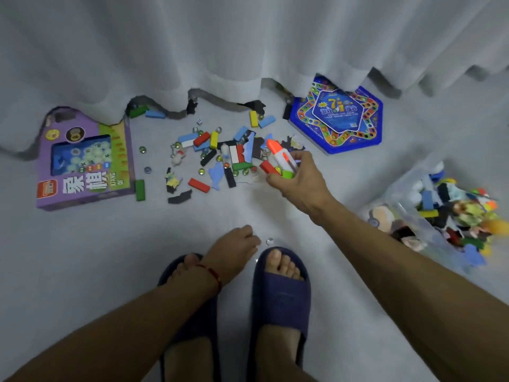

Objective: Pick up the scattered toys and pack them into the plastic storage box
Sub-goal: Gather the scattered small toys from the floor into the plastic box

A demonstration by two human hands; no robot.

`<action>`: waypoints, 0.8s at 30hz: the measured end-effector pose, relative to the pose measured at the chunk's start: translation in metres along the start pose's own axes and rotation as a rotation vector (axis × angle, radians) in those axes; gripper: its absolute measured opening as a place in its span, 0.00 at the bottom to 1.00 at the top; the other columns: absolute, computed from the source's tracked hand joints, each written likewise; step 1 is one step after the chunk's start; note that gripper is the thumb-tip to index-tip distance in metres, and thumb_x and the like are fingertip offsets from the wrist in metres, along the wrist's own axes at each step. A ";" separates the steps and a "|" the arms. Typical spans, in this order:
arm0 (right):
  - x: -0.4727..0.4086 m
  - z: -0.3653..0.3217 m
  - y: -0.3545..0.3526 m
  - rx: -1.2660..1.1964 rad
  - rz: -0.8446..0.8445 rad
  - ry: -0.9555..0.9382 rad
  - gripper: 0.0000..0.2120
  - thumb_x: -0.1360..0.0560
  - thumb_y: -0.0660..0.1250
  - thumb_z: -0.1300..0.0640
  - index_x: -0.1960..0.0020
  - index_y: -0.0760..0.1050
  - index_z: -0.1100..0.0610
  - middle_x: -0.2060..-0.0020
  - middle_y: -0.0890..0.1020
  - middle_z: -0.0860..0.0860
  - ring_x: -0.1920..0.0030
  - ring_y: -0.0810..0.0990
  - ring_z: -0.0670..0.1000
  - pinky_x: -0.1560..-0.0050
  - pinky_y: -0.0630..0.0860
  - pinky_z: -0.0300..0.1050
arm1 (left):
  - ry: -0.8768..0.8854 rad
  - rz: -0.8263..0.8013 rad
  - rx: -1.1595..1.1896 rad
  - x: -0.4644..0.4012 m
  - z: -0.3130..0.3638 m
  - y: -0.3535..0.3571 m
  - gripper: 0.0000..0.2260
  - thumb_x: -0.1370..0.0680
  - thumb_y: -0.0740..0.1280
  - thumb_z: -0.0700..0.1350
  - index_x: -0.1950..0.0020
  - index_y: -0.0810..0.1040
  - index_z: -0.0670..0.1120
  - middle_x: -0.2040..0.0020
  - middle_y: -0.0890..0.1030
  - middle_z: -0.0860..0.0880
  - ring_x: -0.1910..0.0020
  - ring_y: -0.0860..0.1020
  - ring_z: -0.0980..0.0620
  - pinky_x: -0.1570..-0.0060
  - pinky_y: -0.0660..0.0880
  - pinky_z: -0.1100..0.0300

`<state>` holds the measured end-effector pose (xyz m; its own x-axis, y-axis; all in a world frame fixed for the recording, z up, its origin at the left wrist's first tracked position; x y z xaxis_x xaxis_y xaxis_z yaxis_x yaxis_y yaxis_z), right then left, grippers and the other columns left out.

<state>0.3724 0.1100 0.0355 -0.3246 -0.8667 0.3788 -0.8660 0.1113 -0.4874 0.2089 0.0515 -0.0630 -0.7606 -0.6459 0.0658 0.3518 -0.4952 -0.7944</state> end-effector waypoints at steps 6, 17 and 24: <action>0.060 0.034 -0.037 -0.072 0.097 0.110 0.29 0.30 0.75 0.46 0.37 0.63 0.49 0.52 0.76 0.47 0.57 0.81 0.51 0.53 0.83 0.50 | -0.089 -0.078 -0.021 -0.002 0.016 0.000 0.17 0.22 0.67 0.40 0.33 0.75 0.41 0.41 0.79 0.40 0.43 0.78 0.42 0.41 0.74 0.51; 0.042 0.104 -0.029 0.373 0.283 0.095 0.39 0.36 0.76 0.42 0.33 0.64 0.55 0.44 0.76 0.55 0.47 0.76 0.57 0.48 0.78 0.56 | -0.419 0.196 0.231 -0.025 0.022 -0.040 0.08 0.22 0.68 0.45 0.46 0.83 0.45 0.50 0.81 0.48 0.54 0.76 0.56 0.53 0.68 0.70; 0.016 0.122 -0.010 0.425 0.276 0.104 0.34 0.37 0.78 0.52 0.36 0.67 0.56 0.44 0.73 0.55 0.48 0.73 0.58 0.48 0.74 0.54 | -0.536 0.200 0.325 -0.012 -0.005 -0.046 0.07 0.23 0.69 0.44 0.48 0.83 0.45 0.54 0.82 0.49 0.56 0.81 0.50 0.49 0.80 0.52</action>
<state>0.4228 0.0362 -0.0493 -0.5743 -0.7774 0.2566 -0.5185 0.1029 -0.8489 0.1996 0.0850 -0.0299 -0.3154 -0.9022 0.2943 0.6694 -0.4314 -0.6048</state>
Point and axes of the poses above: each hand's wrist, its own x-axis away from the middle knuckle, its own y-axis out of the palm, z = x × y, the point moved 8 cm from there along -x, towards the middle knuckle
